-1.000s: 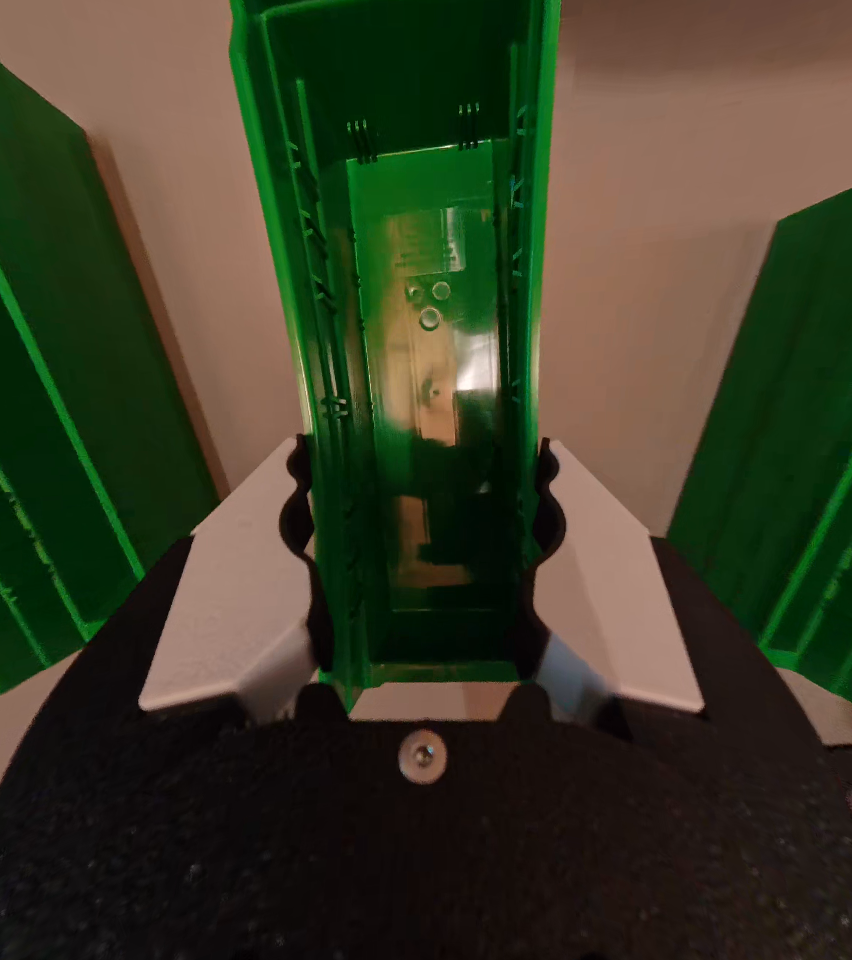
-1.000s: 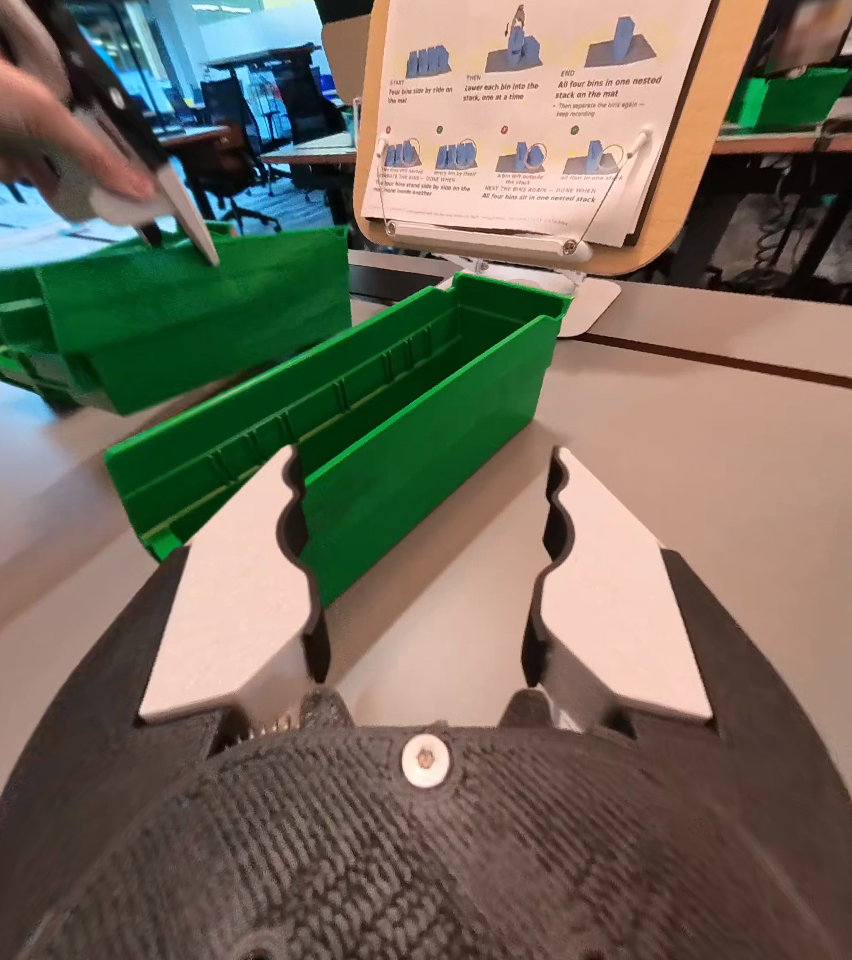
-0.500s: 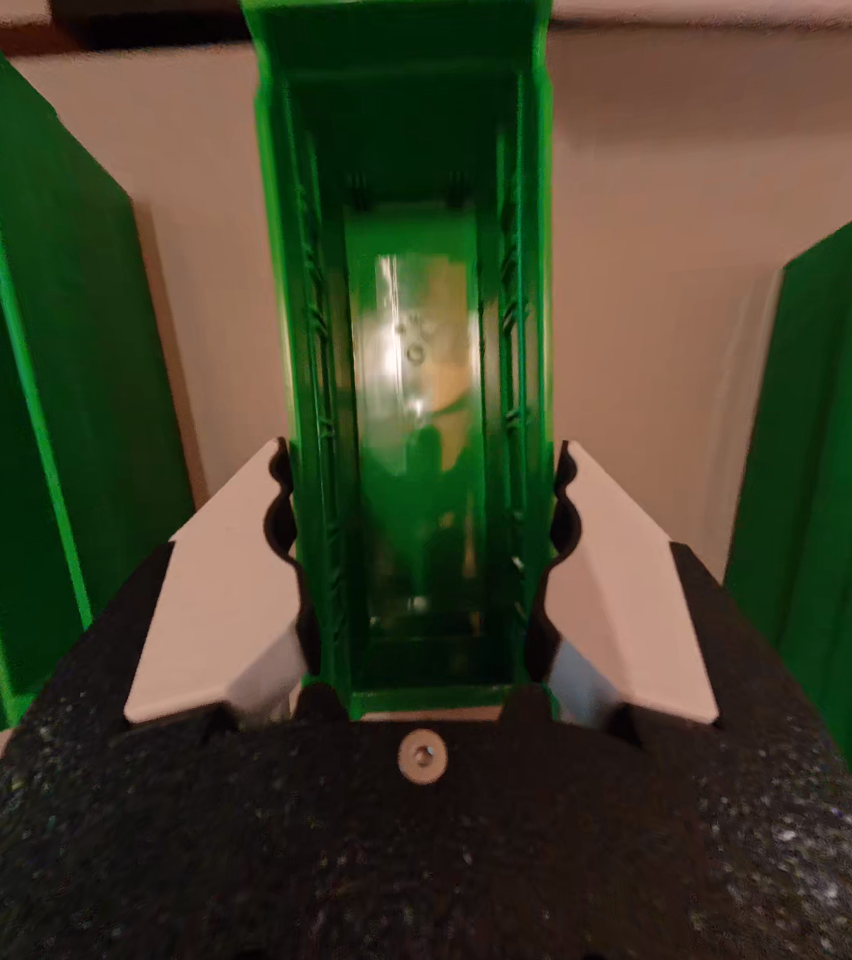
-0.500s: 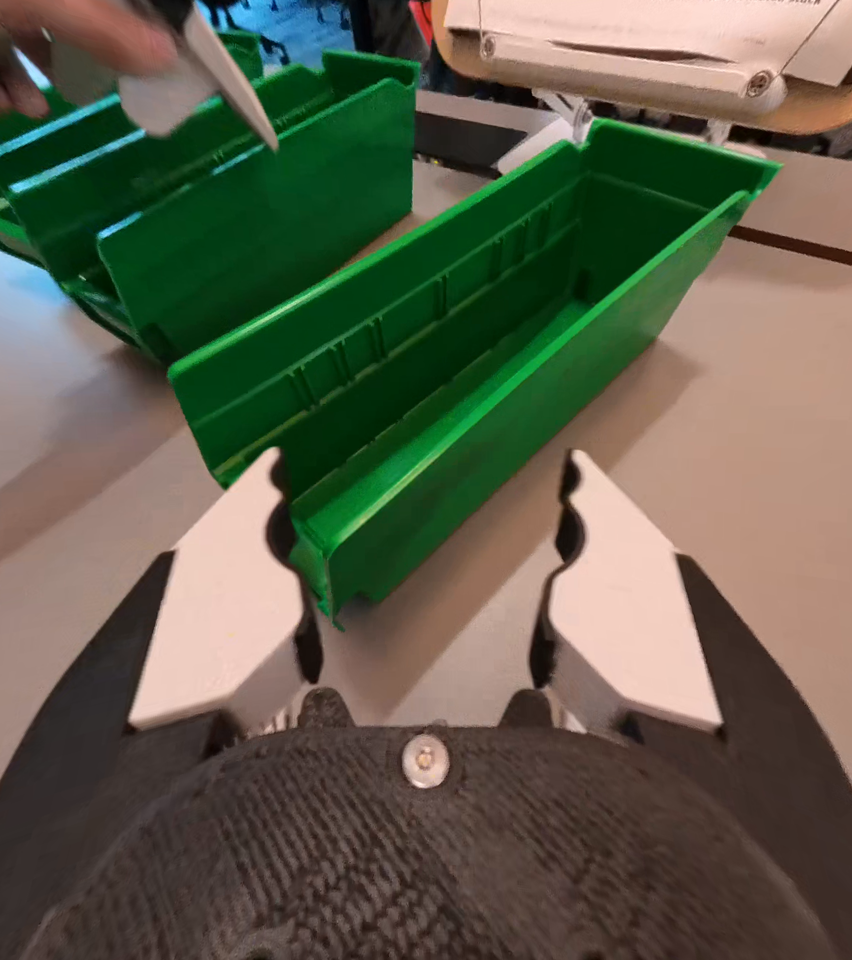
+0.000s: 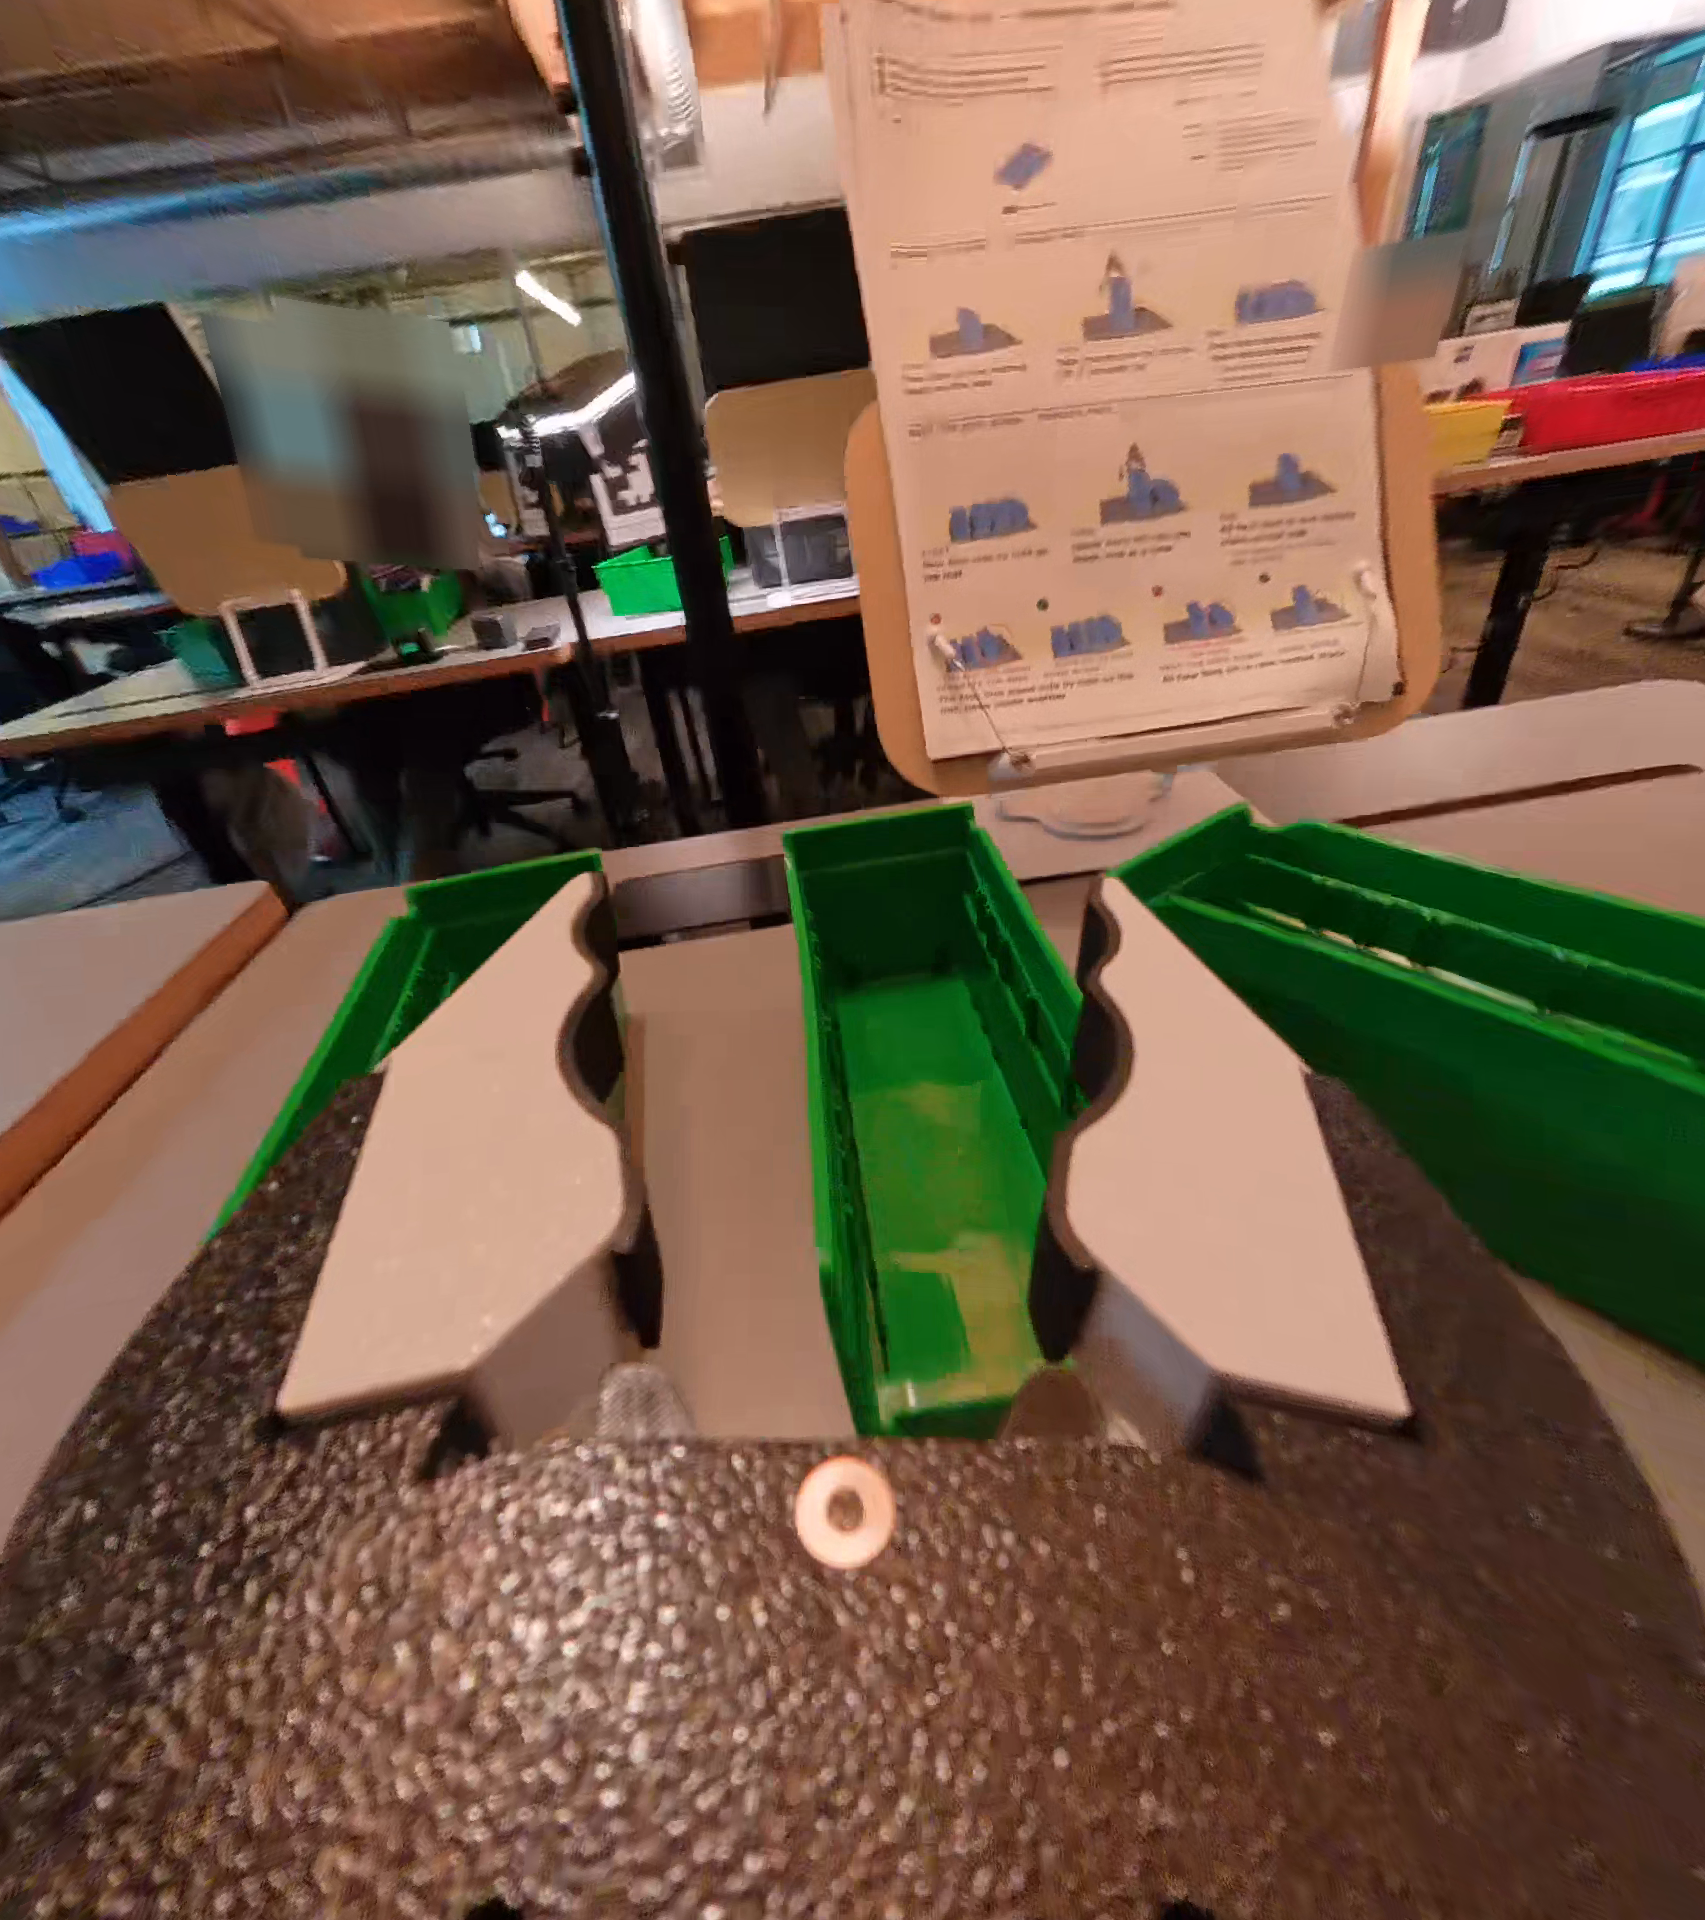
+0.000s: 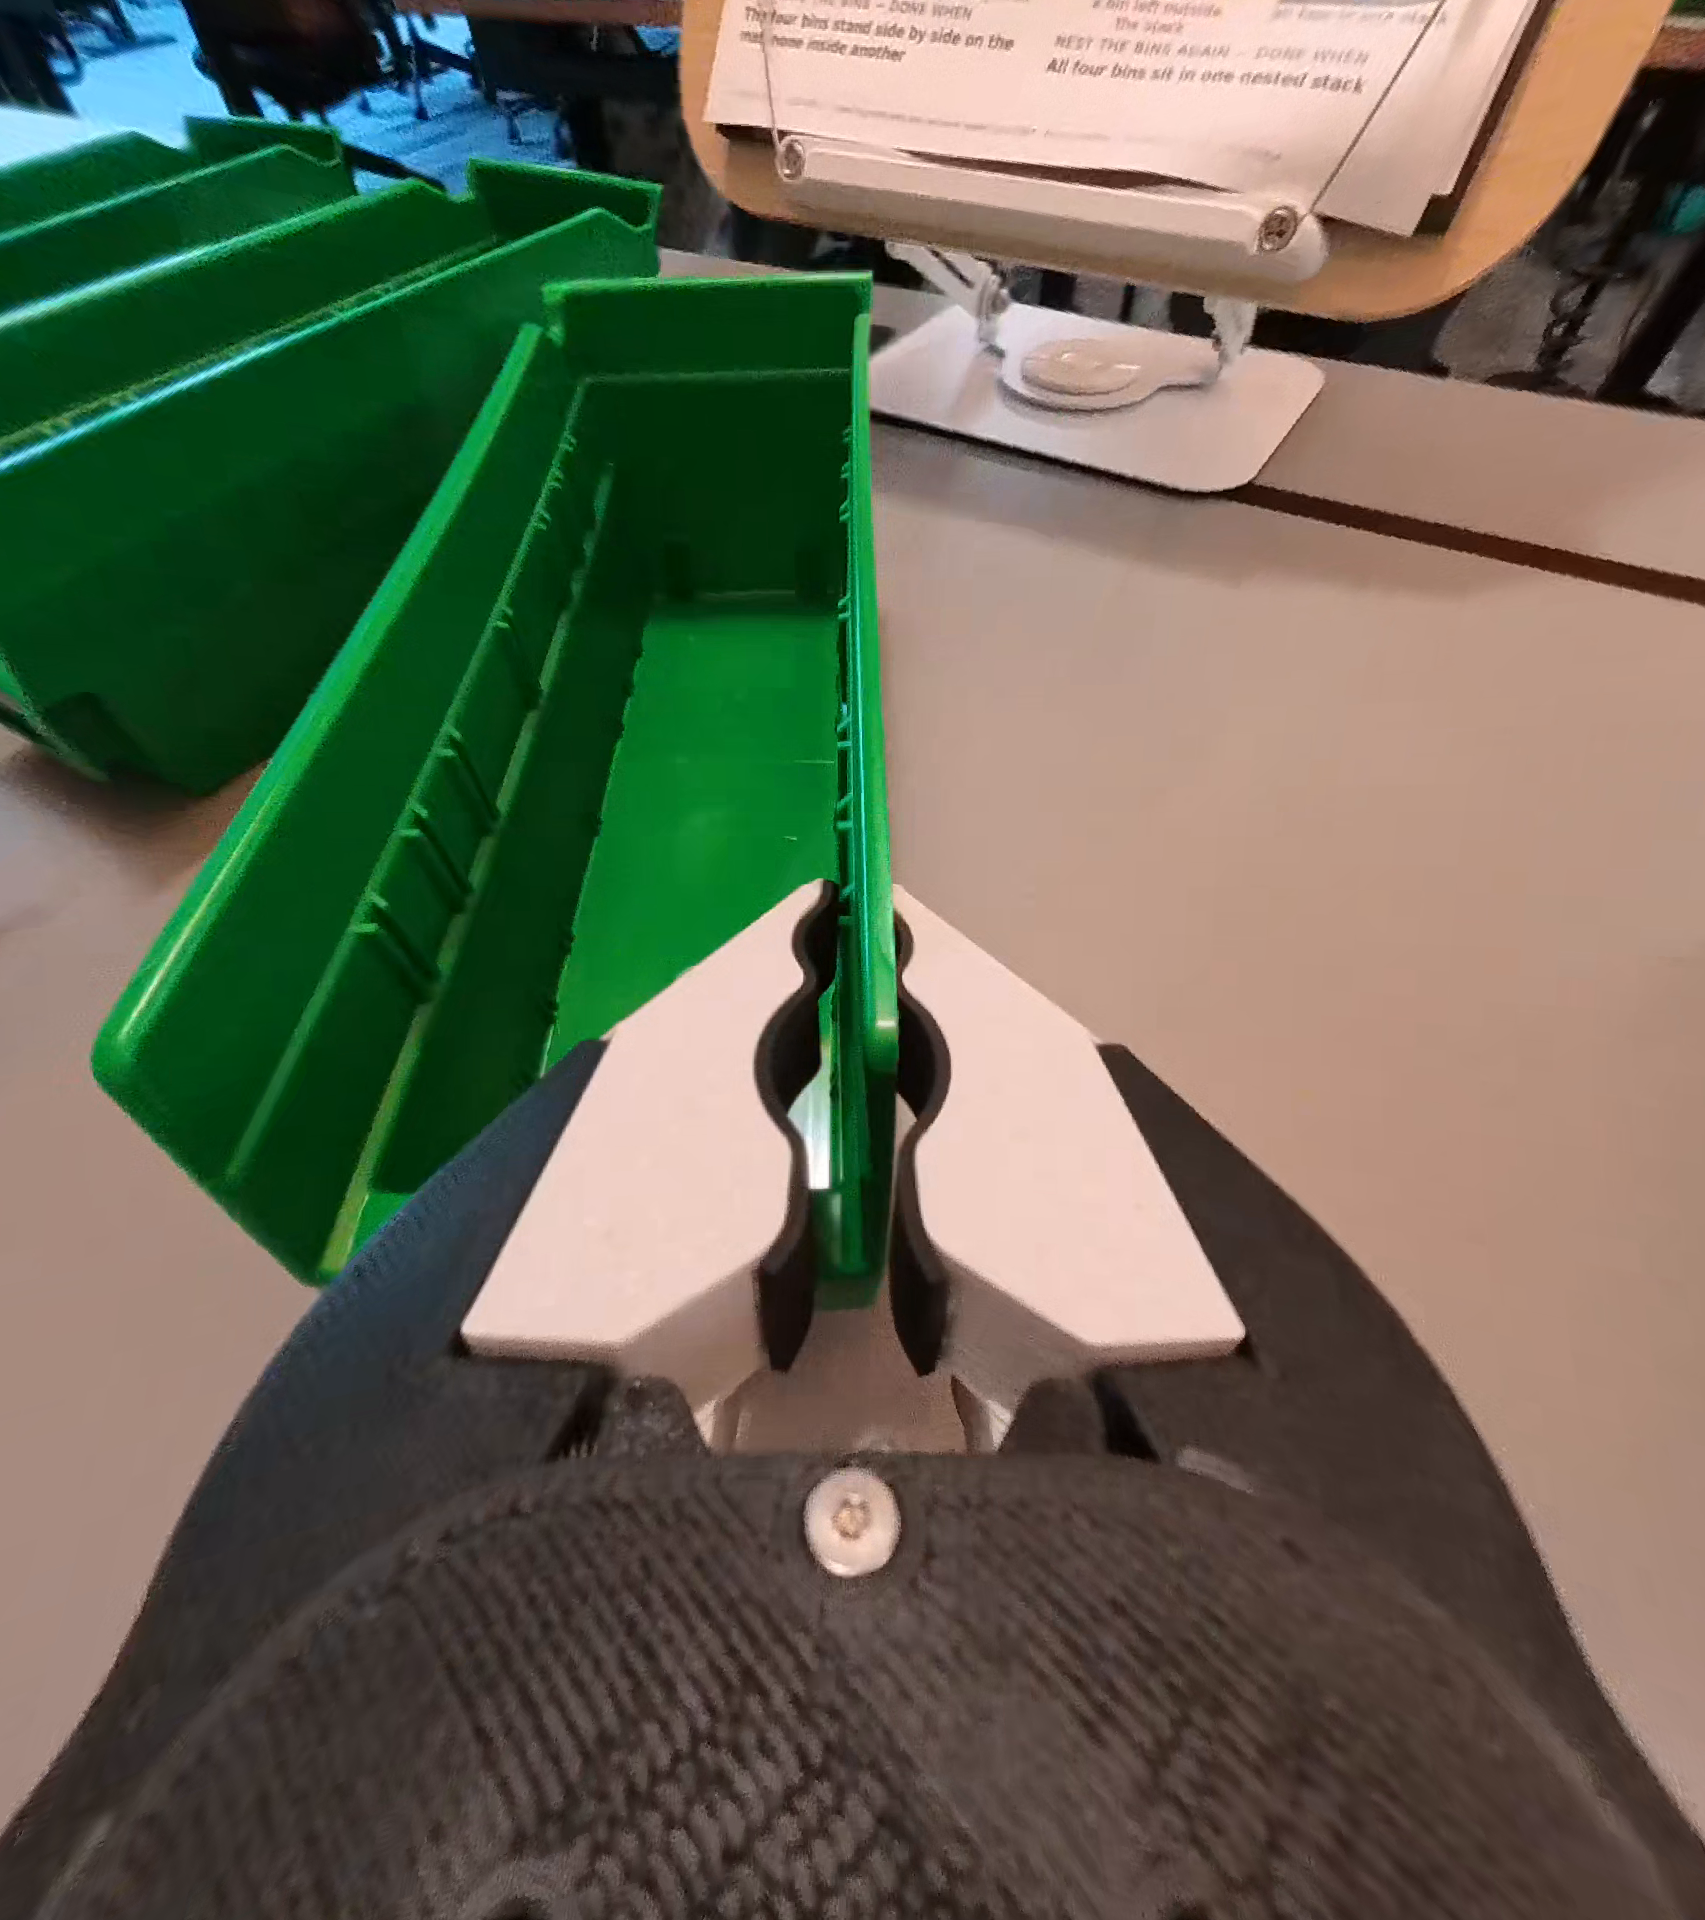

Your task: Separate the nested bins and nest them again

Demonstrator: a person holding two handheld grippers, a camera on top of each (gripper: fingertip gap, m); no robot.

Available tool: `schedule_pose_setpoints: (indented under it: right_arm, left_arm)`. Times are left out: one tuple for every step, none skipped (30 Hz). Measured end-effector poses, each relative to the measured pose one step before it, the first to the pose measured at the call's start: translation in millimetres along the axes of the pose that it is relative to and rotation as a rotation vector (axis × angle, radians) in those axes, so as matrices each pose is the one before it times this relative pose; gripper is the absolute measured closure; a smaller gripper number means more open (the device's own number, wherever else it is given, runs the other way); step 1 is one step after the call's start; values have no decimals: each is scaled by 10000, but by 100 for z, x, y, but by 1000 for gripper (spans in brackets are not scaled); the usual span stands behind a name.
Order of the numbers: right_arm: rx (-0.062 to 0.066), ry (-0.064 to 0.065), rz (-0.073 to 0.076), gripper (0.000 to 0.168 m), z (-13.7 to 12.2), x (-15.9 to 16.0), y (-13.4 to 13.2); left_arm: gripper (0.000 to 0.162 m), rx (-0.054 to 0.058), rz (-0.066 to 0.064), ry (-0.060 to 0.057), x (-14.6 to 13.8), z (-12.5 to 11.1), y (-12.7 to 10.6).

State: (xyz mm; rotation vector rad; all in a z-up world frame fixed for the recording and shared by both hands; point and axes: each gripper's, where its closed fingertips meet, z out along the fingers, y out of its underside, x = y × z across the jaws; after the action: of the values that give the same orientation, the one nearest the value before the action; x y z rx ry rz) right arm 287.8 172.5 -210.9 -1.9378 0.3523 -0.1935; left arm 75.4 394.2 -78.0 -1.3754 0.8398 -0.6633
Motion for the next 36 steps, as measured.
schedule_pose_setpoints:
  right_arm:
    - [24, 221, -19, 164, 178, 461, -96]
    - [11, 138, 120, 164, 199, 324, -66]
    - [24, 187, 162, 165, 192, 345, -90]
    - [44, 411, 29, 165, 169, 601, -92]
    - [32, 334, -66, 165, 184, 455, -82]
    - [-32, 165, 0, 165, 205, 203, -69]
    - [-70, 150, -4, 165, 199, 171, -68]
    - [-56, 267, -49, 165, 177, 346, -70]
    - [-9, 243, 84, 165, 210, 348, -99]
    - [-38, 122, 302, 165, 247, 216, -33]
    - [9, 187, 274, 165, 192, 236, -90]
    - [36, 408, 66, 165, 143, 391, -69]
    - [62, 364, 43, 165, 106, 180, -49]
    - [36, 248, 73, 165, 73, -55, -30]
    - [22, 196, -32, 165, 34, -135, -22]
    - [26, 139, -76, 165, 16, -171, -25]
    - [17, 74, -127, 165, -28, -171, -11]
    - [-26, 78, -179, 164, -31, -5, 5]
    - [-46, 35, -118, 165, -12, 51, 28]
    - [-32, -22, -2, 164, 0, 94, 24]
    - [-9, -51, 47, 164, 9, 152, 17]
    - [-2, -40, 97, 165, 30, 211, 4]
    - [-8, -76, 86, 165, 52, 163, -14]
    - [-50, -106, 69, 165, 53, 95, 4]
    - [-89, -106, 33, 165, 7, 53, 6]
    - [-59, -78, -27, 161, -5, 20, -60]
    - [-1, -33, -64, 142, -4, 14, -128]
    - [8, -65, -57, 129, -61, -90, -136]
    - [94, -267, -19, 123, -133, -431, -257]
    - [91, -336, 39, 116, -182, -572, -236]
    - [-29, -176, 74, 108, -257, -309, -79]
    - [-4, -173, 10, 102, -347, -273, -133]
    - [74, -230, -35, 98, -432, -347, -224]
    - [111, -92, 15, 96, -506, -134, -271]
    - [133, -38, 16, 91, -566, -59, -321]
    - [178, -77, -21, 87, -603, -121, -387]
  left_arm:
    - [76, -59, -127, 254, 245, -720, 1123]
    - [75, -197, -240, 248, 185, -513, 1204]
    - [75, -140, -280, 242, 157, -355, 1032]
    - [75, -64, -260, 254, 162, -313, 758]
    - [74, 30, -144, 251, 217, -288, 470]
    - [72, 42, -95, 163, 127, -246, 327]
    - [66, -4, -92, 69, 5, -170, 264]
    - [64, -102, -14, 93, 46, -81, 193]
    - [64, -247, 122, 83, 44, -36, 224]
    - [61, -277, 205, -103, -206, -60, 169]
    - [57, -185, 209, -292, -437, -68, 29]
    - [56, -121, 165, -313, -399, -85, 4]
    - [56, -70, 93, -275, -274, -92, -23]
    - [57, -12, 84, -73, 78, -96, -72]
    - [56, 35, 107, 30, 247, -112, -137]
    - [55, 21, 230, -58, 61, -119, -95]
    - [52, -57, 377, -278, -343, -133, 40]
    - [53, -168, 478, -310, -512, -156, 236]
    - [53, -222, 407, -295, -583, -183, 343]
    - [53, -142, 205, -238, -572, -170, 292]
    - [54, -30, -105, -70, -421, -128, 161]
    - [53, 21, -375, 204, -92, -93, 92]
    - [52, 73, -593, 310, 43, -79, 10]
    - [51, 120, -676, 321, 41, -105, -82]
    - [48, 165, -619, 261, -37, -120, -162]
    - [47, 207, -497, 267, 14, -117, -244]
    - [45, 151, -369, 308, 123, -123, -174]
    - [45, 36, -289, 148, -54, -82, -30]
    - [45, -67, -239, 25, -184, -40, 107]
    - [45, -113, -183, 41, -105, -10, 196]
    - [44, -109, -139, 71, 4, 30, 202]
    - [44, -108, -108, 127, 125, 51, 204]
    - [44, -116, -108, 122, 148, 48, 186]
    - [44, -135, -106, 49, 96, 40, 188]
    - [44, -141, -49, 24, 65, 59, 198]
    - [44, -122, 5, 3, 23, 36, 172]
